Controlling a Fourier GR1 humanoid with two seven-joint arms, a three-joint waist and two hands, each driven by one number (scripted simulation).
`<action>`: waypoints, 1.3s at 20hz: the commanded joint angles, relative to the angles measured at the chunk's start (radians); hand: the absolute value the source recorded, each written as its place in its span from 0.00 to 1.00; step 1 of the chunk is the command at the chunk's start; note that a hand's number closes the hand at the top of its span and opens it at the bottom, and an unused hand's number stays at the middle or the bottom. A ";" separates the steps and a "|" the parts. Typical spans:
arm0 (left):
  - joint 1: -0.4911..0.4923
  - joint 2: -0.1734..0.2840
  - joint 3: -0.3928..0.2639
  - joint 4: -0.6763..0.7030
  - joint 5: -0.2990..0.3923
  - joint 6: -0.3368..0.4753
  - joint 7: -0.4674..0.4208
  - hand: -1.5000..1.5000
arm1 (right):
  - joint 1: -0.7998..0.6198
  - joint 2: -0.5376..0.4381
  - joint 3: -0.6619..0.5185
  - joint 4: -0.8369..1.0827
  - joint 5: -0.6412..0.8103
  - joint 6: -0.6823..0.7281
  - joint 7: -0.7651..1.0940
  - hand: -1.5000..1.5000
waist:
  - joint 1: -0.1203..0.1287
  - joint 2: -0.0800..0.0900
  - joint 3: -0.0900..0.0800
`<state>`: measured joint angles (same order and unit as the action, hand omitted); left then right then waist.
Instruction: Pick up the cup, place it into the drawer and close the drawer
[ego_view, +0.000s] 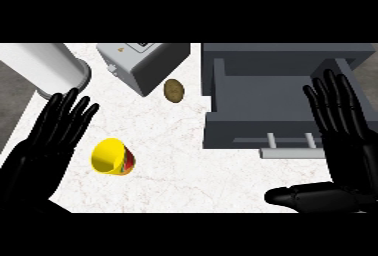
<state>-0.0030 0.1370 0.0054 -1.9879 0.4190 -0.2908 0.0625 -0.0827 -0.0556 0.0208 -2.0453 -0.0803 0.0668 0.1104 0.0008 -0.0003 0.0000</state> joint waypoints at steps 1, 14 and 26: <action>0.053 -0.021 -0.016 -0.042 -0.032 -0.001 0.014 0.00 | 0.029 -0.003 -0.007 -0.029 -0.017 0.012 0.021 0.00 | 0.000 -0.001 0.000; 0.017 -0.027 0.040 0.101 -0.082 -0.027 -0.018 0.00 | 0.005 -0.002 -0.029 -0.030 -0.025 0.013 0.022 0.00 | -0.001 0.000 0.000; 0.052 -0.035 0.086 0.314 -0.197 -0.061 -0.176 0.00 | 0.004 -0.007 -0.039 -0.051 -0.033 0.017 0.045 0.00 | -0.001 0.000 0.000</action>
<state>0.0662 0.1152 0.0821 -1.7297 0.2489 -0.3643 -0.0890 -0.0703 -0.0614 -0.0088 -2.0862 -0.1034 0.0870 0.1357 0.0001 -0.0002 -0.0001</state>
